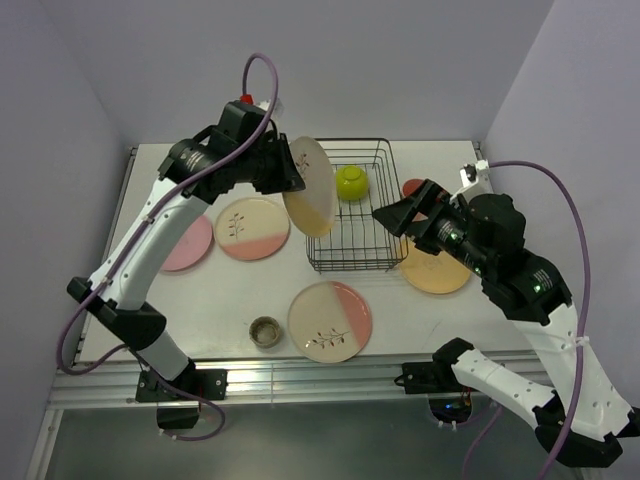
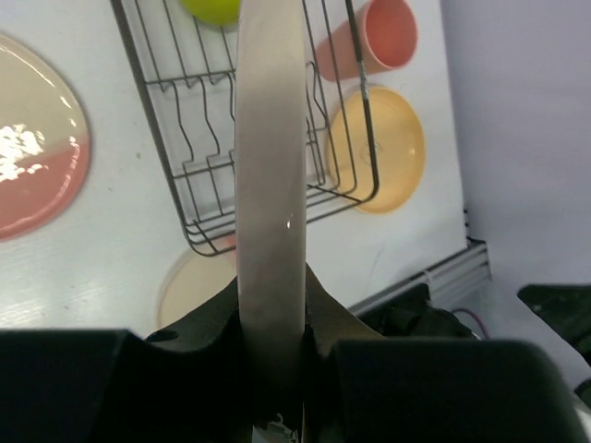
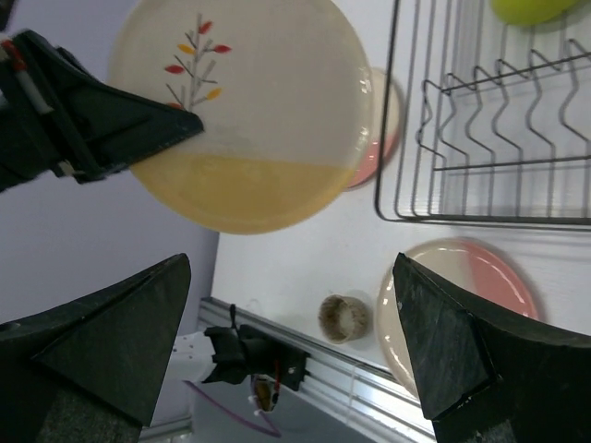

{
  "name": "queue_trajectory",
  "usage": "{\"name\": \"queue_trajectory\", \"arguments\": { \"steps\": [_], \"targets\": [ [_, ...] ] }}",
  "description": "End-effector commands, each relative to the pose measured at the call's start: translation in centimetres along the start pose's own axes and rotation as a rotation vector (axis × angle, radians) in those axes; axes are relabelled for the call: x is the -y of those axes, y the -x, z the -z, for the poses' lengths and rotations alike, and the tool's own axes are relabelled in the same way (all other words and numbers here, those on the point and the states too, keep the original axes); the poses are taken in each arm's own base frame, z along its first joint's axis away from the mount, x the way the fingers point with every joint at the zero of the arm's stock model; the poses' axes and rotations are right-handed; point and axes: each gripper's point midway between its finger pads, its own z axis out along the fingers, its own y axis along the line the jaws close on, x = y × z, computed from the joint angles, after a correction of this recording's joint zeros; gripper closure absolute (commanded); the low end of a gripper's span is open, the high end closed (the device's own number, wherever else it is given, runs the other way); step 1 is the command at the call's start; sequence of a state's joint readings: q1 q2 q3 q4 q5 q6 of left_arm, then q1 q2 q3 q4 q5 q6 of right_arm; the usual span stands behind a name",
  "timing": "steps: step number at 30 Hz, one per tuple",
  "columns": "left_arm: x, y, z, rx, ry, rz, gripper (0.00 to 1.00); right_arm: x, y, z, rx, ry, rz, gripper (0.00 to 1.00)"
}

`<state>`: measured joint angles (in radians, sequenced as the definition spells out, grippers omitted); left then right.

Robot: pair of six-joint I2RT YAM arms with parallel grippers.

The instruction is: Load the mixed dishes into the dish rack

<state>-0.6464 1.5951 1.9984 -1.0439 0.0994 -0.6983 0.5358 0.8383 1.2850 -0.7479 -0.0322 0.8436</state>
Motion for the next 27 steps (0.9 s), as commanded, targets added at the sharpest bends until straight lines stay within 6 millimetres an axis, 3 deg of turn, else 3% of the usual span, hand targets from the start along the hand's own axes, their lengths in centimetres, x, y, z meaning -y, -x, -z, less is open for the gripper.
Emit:
{"name": "queue_trajectory", "arguments": {
  "steps": [1,2,5,8,12,27],
  "targets": [
    [1.3,3.8,1.9,0.171,0.070,-0.079,1.00,1.5,1.2,1.7,0.059,-0.079,0.050,0.02],
    [1.3,2.9,1.0,0.140,0.097,-0.097,1.00,1.7,1.3,1.9,0.067,-0.086,0.051,0.02],
    [1.1,2.5,0.4,0.154,0.172,-0.118,1.00,2.3,1.5,2.8,0.080,-0.111,0.061,0.02],
    [0.3,0.9,-1.8,0.109,0.235,-0.128,1.00,2.8,1.5,3.5,0.092,-0.132,0.062,0.02],
    [-0.7,-0.1,-2.8,0.106,0.329,-0.151,1.00,3.3,1.8,4.5,0.113,-0.157,0.064,0.03],
    [-2.2,-1.4,-6.0,0.094,0.444,-0.208,1.00,4.9,2.0,6.3,0.160,-0.204,0.056,0.03]
  ]
}}
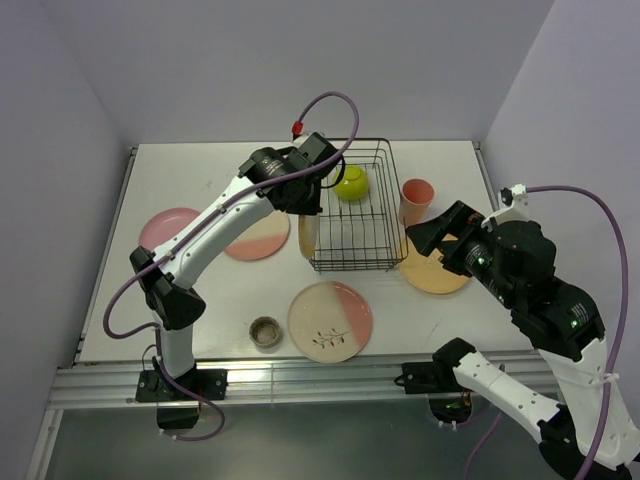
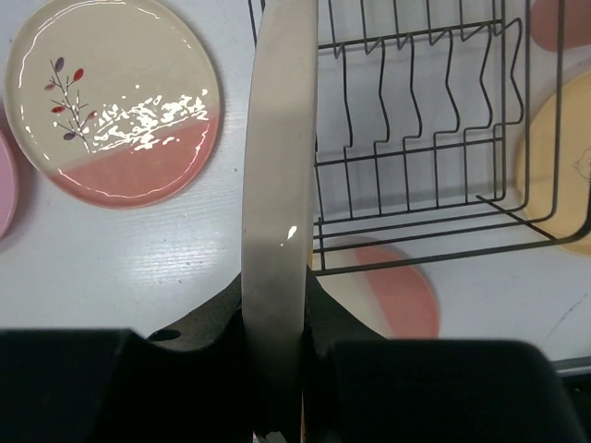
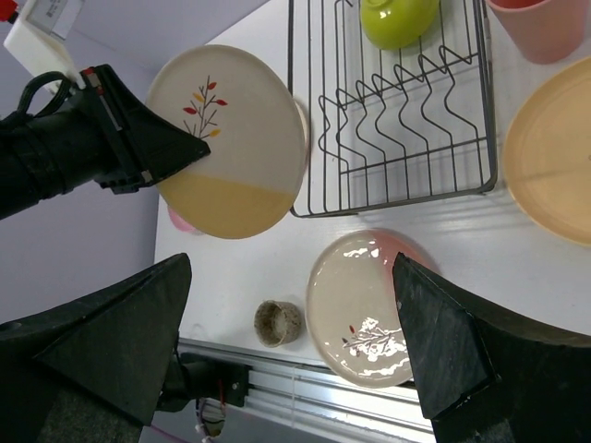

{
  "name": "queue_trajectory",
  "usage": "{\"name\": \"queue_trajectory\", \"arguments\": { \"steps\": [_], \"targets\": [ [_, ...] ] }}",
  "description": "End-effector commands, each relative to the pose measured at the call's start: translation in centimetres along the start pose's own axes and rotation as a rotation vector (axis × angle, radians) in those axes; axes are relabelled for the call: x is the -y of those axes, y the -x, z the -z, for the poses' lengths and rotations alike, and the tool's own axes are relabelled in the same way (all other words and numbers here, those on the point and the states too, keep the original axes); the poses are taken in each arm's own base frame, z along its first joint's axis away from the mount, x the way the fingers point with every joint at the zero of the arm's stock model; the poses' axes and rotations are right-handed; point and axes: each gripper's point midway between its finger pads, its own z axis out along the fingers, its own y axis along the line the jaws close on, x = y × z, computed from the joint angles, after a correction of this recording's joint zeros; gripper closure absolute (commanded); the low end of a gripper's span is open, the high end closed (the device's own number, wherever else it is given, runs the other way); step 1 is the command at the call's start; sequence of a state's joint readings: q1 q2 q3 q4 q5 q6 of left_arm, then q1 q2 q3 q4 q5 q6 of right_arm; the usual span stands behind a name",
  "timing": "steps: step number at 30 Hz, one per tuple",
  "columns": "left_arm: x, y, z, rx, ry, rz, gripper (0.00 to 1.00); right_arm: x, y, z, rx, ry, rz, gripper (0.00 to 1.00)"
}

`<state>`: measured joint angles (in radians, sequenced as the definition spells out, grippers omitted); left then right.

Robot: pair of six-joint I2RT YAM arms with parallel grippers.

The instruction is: Load the mixed dishes into the dish rack

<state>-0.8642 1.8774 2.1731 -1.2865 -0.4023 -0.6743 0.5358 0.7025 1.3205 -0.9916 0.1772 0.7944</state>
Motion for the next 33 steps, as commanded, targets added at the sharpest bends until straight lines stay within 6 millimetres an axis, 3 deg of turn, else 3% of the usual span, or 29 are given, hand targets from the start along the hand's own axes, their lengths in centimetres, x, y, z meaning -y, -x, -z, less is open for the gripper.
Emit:
{"name": "queue_trajectory", "arguments": {
  "steps": [1,15,20,33],
  "targets": [
    [0.5,3.2,0.8,0.127,0.000,0.063,1.00,0.3,1.3,0.8,0.054,-0.017,-0.008,0.03],
    [0.6,3.1,-1.9,0.134,0.079,0.106,1.00,1.3,1.7,1.7,0.080,-0.057,-0.001,0.04],
    [1.4,3.0,-2.9,0.122,0.069,0.112,1.00,1.6,1.9,2.1,0.090,-0.066,0.005,0.04],
    [1.9,1.0,-5.6,0.068,0.088,0.124,1.00,2.3,1.4,1.8,0.085,-0.086,0.009,0.04]
  ]
}}
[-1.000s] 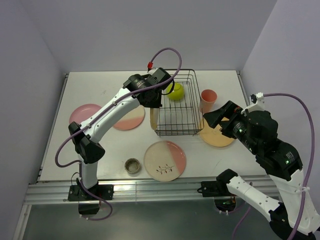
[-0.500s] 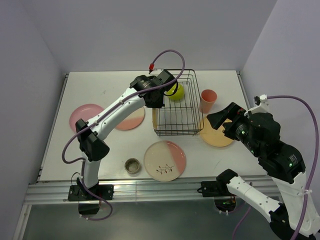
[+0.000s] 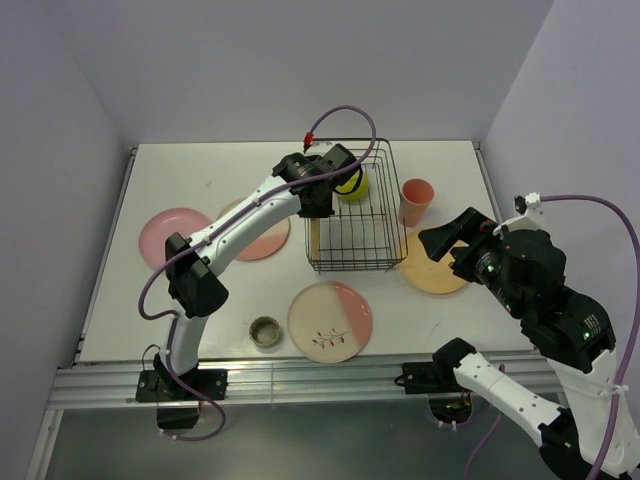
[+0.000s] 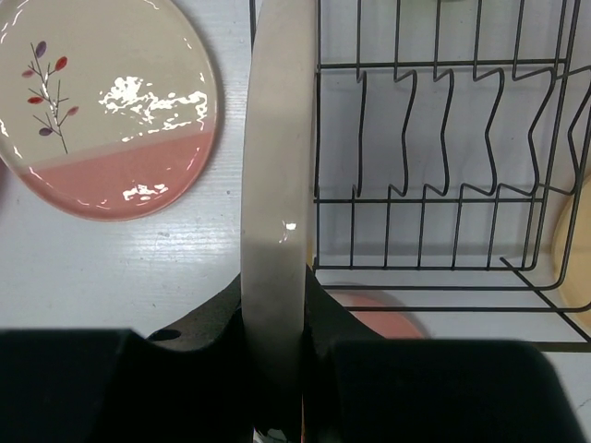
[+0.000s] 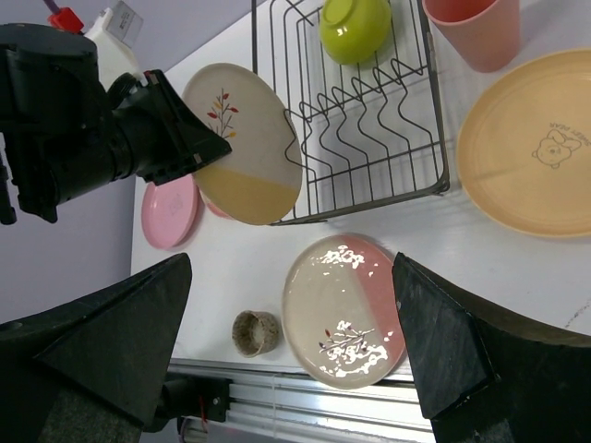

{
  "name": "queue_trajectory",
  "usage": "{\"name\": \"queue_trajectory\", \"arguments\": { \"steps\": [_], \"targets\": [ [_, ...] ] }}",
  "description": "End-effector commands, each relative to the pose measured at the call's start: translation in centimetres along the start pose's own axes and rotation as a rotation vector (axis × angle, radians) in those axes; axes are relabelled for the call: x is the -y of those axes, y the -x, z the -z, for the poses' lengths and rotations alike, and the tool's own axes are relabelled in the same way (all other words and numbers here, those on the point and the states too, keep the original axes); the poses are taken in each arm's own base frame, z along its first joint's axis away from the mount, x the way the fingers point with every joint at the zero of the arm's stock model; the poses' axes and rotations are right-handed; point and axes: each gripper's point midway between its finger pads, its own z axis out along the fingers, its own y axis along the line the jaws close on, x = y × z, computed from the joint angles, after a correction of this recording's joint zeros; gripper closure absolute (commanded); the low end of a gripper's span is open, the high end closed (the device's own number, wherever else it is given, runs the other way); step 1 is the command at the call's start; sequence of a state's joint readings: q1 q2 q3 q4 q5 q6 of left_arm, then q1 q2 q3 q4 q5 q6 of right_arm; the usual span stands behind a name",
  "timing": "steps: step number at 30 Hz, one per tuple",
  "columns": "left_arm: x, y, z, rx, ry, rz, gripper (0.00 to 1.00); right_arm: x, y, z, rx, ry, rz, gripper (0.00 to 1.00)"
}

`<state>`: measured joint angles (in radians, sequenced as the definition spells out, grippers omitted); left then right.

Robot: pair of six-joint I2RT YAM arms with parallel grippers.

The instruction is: Load the mixed dishes into the dish rack

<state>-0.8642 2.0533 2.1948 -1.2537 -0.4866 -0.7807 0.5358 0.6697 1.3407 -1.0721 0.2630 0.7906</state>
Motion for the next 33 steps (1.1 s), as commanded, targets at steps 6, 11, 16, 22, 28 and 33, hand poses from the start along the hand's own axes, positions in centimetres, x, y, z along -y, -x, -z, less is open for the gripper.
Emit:
{"name": "queue_trajectory", "arguments": {
  "steps": [6,11,16,22,28,33],
  "targets": [
    [1.2,0.4,0.1,0.047,-0.044,0.075,0.98,0.3,0.7,0.3,0.037,-0.008,0.000,0.04],
    [1.4,-0.5,-0.5,0.025,-0.039,0.058,0.81,0.5,0.5,0.1,0.037,-0.011,0.003,0.04],
    [1.8,-0.7,-0.4,0.027,-0.032,0.040,0.41,0.4,0.2,-0.1,0.027,-0.005,-0.002,0.04],
    [1.7,-0.9,0.2,0.031,-0.032,0.033,0.11,0.5,0.1,-0.2,0.027,-0.005,-0.002,0.04],
    [1.2,0.7,2.2,0.083,-0.044,0.049,0.01,0.1,0.2,-0.5,0.024,0.002,-0.003,0.04],
    [-0.2,2.3,5.0,0.136,-0.056,0.089,0.01,-0.4,-0.2,-1.0,0.004,0.017,0.003,0.04]
  ]
}}
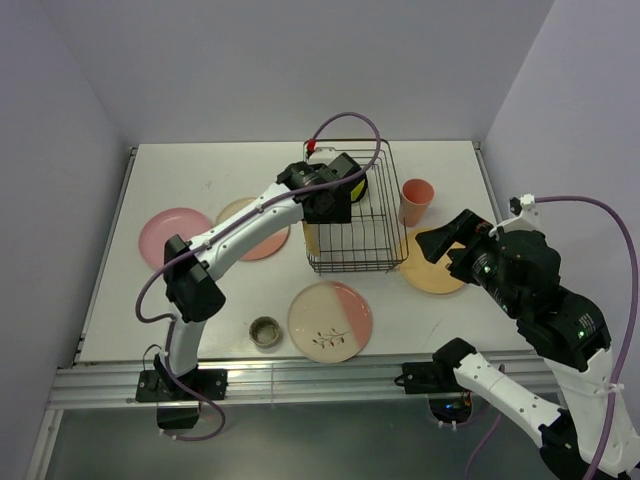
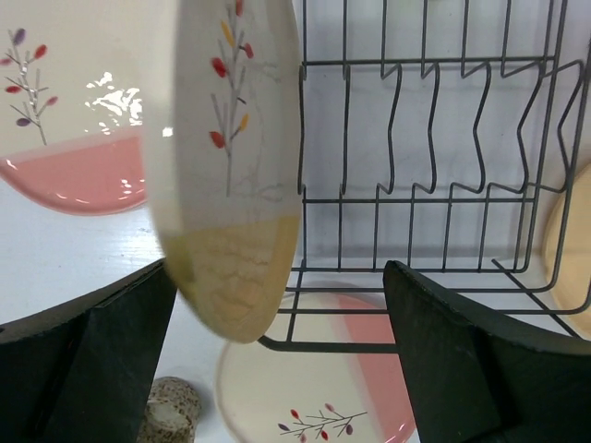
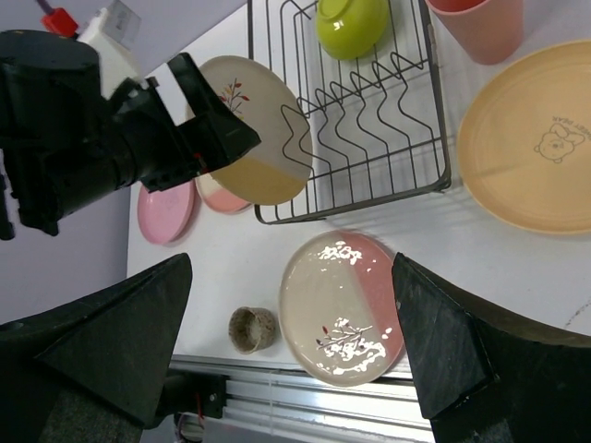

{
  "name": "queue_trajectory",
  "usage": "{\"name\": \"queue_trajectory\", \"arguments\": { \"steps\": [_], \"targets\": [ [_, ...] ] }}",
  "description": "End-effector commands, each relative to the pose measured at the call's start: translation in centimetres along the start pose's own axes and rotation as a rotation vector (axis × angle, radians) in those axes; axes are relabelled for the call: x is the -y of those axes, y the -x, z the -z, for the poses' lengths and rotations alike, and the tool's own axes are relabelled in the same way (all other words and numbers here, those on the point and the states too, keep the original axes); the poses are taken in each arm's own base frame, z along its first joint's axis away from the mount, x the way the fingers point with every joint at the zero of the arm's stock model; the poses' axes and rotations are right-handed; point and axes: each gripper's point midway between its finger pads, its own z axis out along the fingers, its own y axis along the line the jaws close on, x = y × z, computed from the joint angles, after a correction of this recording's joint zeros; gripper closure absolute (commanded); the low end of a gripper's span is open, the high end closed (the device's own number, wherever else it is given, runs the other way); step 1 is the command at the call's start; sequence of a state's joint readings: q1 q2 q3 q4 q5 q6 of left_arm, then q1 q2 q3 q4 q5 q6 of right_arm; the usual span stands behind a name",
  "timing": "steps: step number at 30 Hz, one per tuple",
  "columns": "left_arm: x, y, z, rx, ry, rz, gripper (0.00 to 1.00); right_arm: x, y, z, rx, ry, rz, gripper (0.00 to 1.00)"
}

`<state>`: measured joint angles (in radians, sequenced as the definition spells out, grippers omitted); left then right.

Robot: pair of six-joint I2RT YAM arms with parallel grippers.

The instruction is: Load the mixed dishes into the dish rack

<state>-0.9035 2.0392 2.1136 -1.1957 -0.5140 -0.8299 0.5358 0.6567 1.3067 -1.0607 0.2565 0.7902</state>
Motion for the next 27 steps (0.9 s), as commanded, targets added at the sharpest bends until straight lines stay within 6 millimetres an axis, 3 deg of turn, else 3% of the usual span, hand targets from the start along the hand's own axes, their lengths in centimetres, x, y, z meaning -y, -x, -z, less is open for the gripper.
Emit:
{"name": "queue_trajectory", "arguments": {
  "steps": [1,5,6,8,9,10,11,12,13,15,16,18,19,22,23,27],
  "targets": [
    [-1.7,4.2,6.1,0.131,-0.059,0.086,0.01,-0.8,0.4,-0.7,0.008,0.021,0.007,0.04],
    [-4.2,6.6,10.1,0.229,-0.073,0.147,0.01,-2.1,-0.3,-1.3,-0.038,0.075,0.071,0.06],
    [-5.1,7.3,11.8,0.260,-0.093,0.171,0.01,-2.7,-0.9,-1.4,-0.076,0.110,0.084,0.07],
    [-6.6,7.7,13.5,0.285,-0.096,0.200,0.01,-3.9,-2.1,-2.3,-0.141,0.160,0.126,0.10],
    [-7.8,8.2,15.3,0.315,-0.114,0.228,0.01,-4.3,-2.8,-2.6,-0.179,0.182,0.138,0.13],
    [-8.4,8.0,15.6,0.319,-0.117,0.231,0.01,-5.0,-4.9,-3.2,-0.278,0.227,0.148,0.14],
    [-8.9,8.2,16.2,0.333,-0.132,0.252,0.01,-5.6,-5.7,-3.6,-0.316,0.260,0.149,0.16],
    [-10.0,8.5,18.0,0.350,-0.182,0.291,0.01,-6.1,-7.0,-3.8,-0.369,0.289,0.160,0.18],
    [-10.5,7.8,17.5,0.334,-0.183,0.291,0.01,-6.0,-8.7,-4.6,-0.433,0.287,0.168,0.19],
    [-12.3,8.4,19.1,0.370,-0.243,0.365,0.01,-7.0,-10.2,-5.0,-0.465,0.318,0.205,0.21],
    [-12.2,7.4,18.4,0.333,-0.264,0.359,0.01,-7.9,-12.3,-4.7,-0.517,0.350,0.262,0.21],
    [-13.1,7.7,19.1,0.349,-0.308,0.397,0.02,-8.9,-14.2,-4.9,-0.559,0.369,0.310,0.21],
    [-13.1,6.8,18.5,0.320,-0.318,0.390,0.02,-9.1,-16.7,-5.2,-0.633,0.369,0.342,0.21],
    [-13.4,5.7,18.3,0.291,-0.338,0.402,0.03,-9.5,-20.6,-5.8,-0.728,0.383,0.390,0.24],
    [-13.5,5.5,18.2,0.280,-0.339,0.409,0.02,-10.2,-21.2,-6.0,-0.730,0.411,0.393,0.25],
    [-14.0,4.3,18.3,0.258,-0.347,0.433,0.03,-9.8,-25.8,-7.0,-0.838,0.416,0.459,0.29]
  ]
}}
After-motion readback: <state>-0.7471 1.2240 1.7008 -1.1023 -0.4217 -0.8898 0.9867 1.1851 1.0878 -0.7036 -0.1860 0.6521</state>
